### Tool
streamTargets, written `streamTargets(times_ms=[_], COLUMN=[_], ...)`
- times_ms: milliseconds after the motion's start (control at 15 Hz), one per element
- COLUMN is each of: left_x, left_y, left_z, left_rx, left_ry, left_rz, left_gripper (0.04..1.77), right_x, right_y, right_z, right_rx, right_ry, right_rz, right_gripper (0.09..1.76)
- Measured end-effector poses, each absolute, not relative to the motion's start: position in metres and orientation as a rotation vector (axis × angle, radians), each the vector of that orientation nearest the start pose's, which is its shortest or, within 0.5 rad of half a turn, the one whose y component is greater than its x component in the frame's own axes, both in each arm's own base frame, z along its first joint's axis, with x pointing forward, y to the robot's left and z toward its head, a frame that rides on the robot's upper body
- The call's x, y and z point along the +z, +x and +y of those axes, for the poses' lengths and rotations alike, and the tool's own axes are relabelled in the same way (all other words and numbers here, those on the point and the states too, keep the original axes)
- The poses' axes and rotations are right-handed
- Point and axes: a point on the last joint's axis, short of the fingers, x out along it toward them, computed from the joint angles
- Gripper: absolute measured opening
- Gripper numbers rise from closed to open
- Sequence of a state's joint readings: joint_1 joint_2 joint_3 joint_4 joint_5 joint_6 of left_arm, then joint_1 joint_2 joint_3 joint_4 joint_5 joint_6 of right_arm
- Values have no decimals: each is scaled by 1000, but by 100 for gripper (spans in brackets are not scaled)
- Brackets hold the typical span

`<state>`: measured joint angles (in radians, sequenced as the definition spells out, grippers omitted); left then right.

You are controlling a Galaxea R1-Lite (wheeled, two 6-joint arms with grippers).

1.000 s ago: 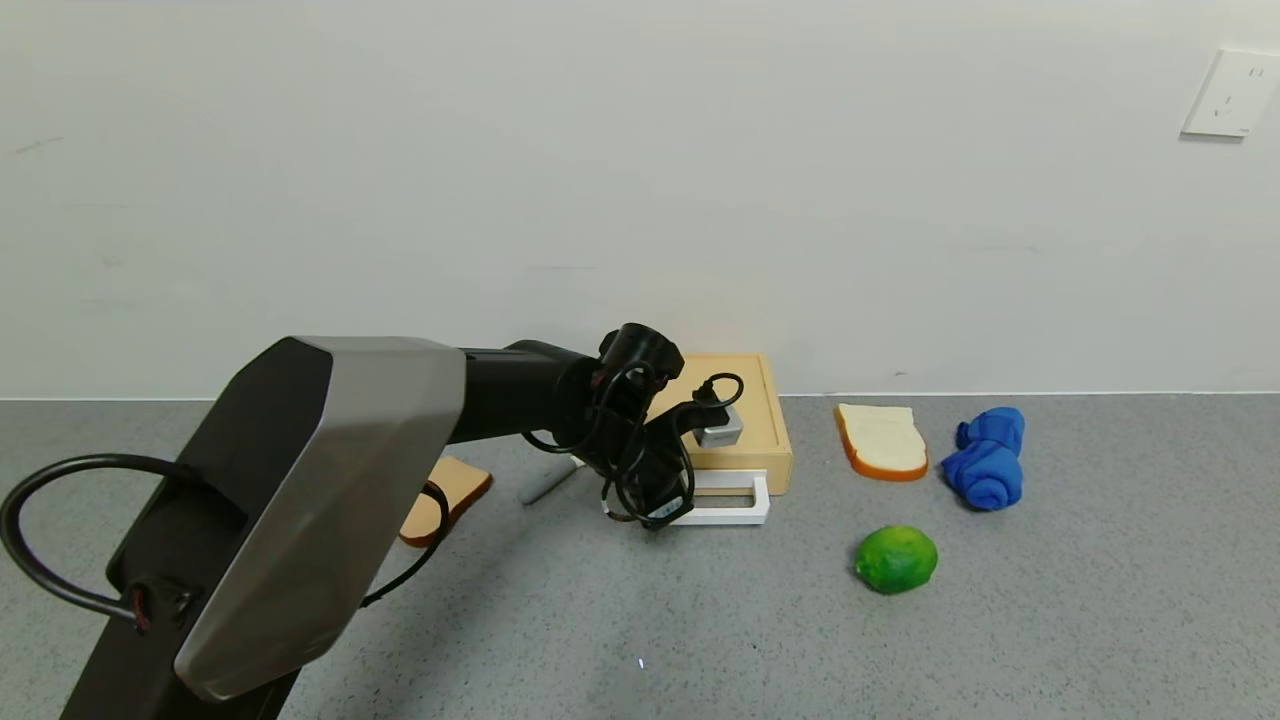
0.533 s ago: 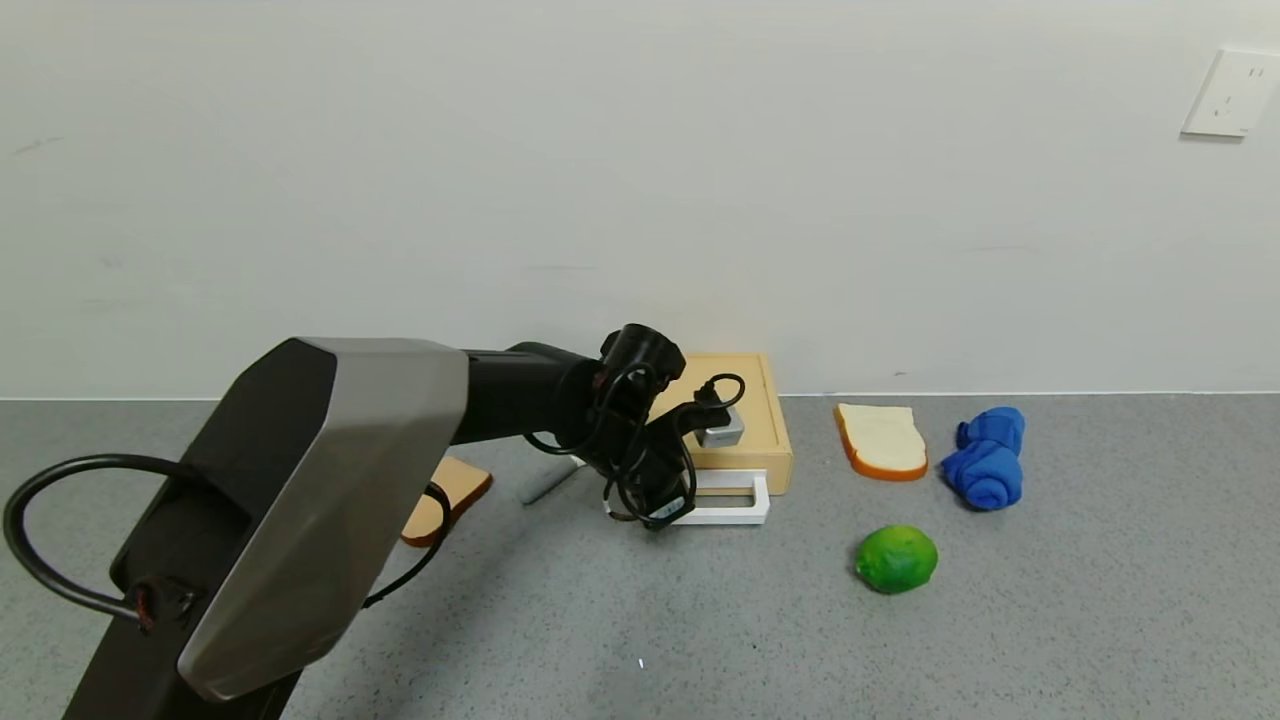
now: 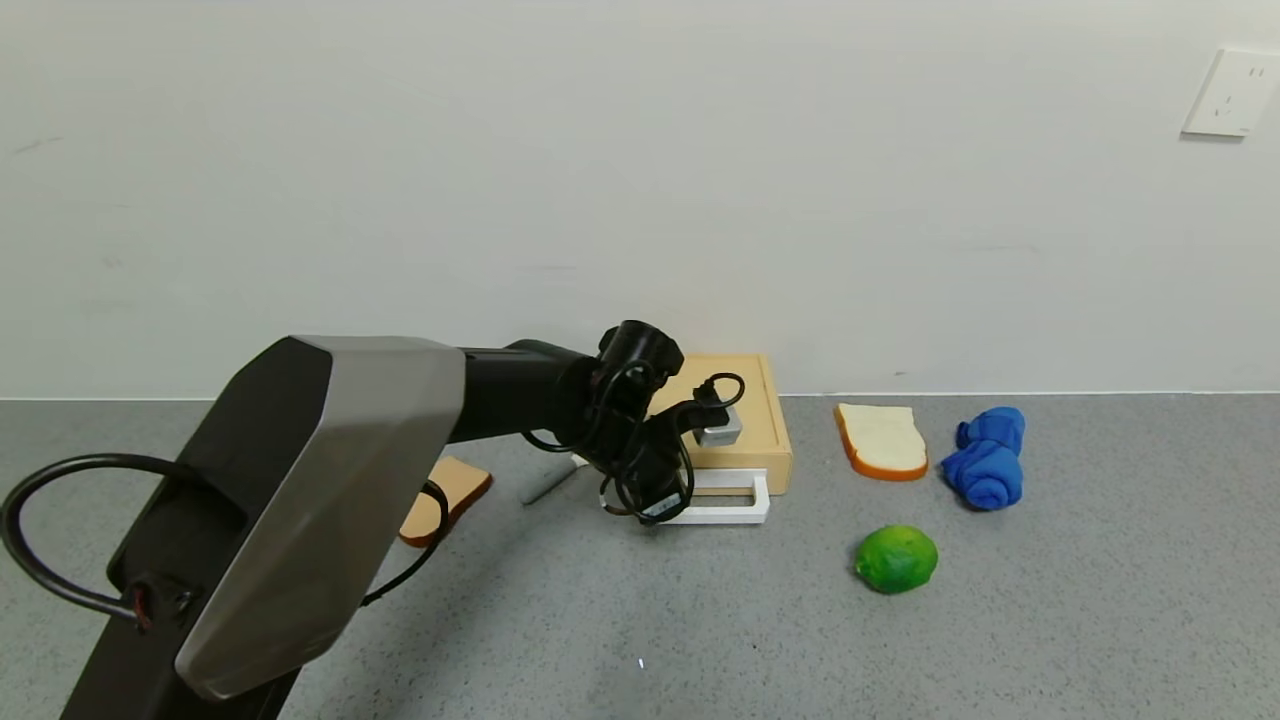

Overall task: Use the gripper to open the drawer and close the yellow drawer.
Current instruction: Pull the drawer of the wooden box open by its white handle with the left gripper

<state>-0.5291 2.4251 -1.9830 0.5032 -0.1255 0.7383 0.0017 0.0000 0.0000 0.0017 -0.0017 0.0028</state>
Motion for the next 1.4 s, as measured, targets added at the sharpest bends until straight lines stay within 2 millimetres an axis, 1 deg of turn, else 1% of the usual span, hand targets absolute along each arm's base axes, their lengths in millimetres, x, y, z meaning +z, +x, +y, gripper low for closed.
streamTargets(times_ms=[333,600,1000,1400], left_x=[102,97,97,96], left_y=[413,413,401,386], left_z=[-245,-245,-244,-250], left_rx=[-914,-924,-965,-1013], left_ry=[871,874,875,875], left_rz=[669,693,780,812], left_gripper=[11,11,11,11], right_x=[75,75,75,75], right_y=[-23,-23,-23,-23], right_z=[0,0,0,0], right_rx=[0,0,0,0], right_ry=[3,3,3,3], right_rz=[2,2,2,2], right_gripper=[170,170,170,170])
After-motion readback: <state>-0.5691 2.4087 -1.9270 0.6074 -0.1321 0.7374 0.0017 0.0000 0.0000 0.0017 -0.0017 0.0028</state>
